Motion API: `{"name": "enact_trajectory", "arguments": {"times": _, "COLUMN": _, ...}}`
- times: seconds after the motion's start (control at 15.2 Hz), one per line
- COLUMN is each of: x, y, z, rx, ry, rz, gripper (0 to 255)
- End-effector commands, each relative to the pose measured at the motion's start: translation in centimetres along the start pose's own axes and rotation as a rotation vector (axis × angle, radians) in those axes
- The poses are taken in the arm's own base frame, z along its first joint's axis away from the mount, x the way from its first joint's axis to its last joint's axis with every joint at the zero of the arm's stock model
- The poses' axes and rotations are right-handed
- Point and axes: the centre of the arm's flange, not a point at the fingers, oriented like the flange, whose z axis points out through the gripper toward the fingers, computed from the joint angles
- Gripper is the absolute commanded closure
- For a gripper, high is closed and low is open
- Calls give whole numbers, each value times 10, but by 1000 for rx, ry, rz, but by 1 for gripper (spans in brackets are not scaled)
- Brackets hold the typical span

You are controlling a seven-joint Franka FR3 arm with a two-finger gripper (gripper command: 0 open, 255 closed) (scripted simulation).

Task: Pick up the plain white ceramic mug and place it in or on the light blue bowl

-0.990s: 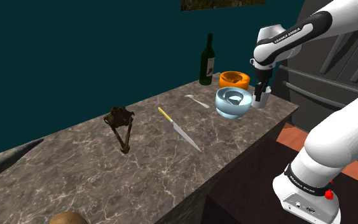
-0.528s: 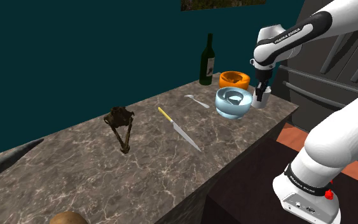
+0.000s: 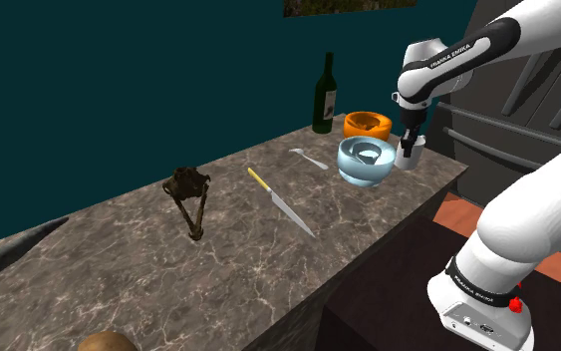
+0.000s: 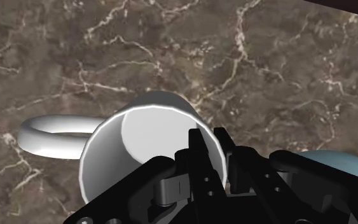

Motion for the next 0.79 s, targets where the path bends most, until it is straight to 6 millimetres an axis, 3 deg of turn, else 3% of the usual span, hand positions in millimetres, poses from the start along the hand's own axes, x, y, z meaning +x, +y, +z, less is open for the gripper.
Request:
{"name": "enact_trajectory", "arguments": {"times": 0.0, "x": -1, "y": 0, "z": -5, "rx": 0, "ry": 0, "rz": 0, "gripper": 255}}
{"name": "enact_trajectory", "arguments": {"times": 0.73, "x": -11, "y": 2, "z": -62, "rx": 0, "ry": 0, "rz": 0, "gripper": 255}}
